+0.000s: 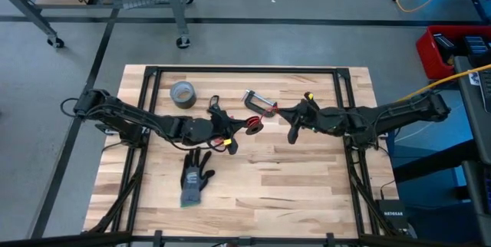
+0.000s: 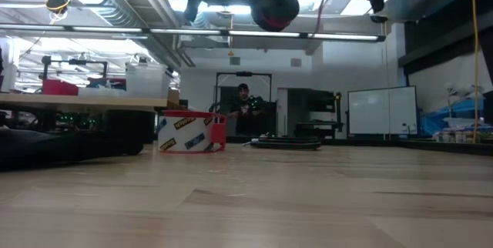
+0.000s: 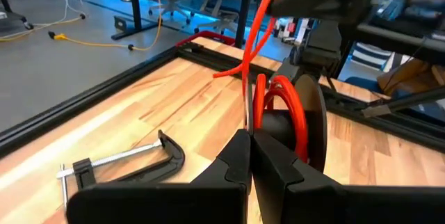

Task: Coil cords
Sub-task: Coil the red wire onto the spool

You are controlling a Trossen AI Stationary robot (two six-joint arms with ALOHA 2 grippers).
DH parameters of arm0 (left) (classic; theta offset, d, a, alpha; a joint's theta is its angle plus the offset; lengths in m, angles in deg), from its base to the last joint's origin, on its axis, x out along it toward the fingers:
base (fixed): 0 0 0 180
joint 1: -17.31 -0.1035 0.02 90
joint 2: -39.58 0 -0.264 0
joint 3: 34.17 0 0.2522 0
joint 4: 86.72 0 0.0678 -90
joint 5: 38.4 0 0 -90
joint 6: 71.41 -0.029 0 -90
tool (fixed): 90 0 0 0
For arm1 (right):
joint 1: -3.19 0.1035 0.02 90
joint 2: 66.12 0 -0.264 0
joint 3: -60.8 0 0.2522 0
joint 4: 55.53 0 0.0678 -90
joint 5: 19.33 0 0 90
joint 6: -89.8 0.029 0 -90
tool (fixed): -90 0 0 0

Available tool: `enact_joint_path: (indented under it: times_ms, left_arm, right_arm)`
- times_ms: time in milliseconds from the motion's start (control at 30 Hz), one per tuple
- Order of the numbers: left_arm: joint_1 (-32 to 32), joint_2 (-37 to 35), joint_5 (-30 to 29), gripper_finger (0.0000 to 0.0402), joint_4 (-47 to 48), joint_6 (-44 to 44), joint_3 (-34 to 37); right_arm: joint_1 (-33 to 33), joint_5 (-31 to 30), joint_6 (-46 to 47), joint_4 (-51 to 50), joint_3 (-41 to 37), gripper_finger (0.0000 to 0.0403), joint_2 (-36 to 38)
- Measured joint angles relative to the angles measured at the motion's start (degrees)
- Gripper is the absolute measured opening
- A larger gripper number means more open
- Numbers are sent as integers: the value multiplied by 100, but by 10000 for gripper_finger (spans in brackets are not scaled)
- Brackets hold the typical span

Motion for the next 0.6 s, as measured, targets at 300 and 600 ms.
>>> enact_joint_path:
  times_ms: [300,600]
  left_arm:
    - [-187,253,-192,0,2,128,0]
    - [-427,314,-308,0,-23,113,0]
  right_arm:
    - [0,784,289,681,2,9,-335]
    - [0,1428,684,614,0,9,-333]
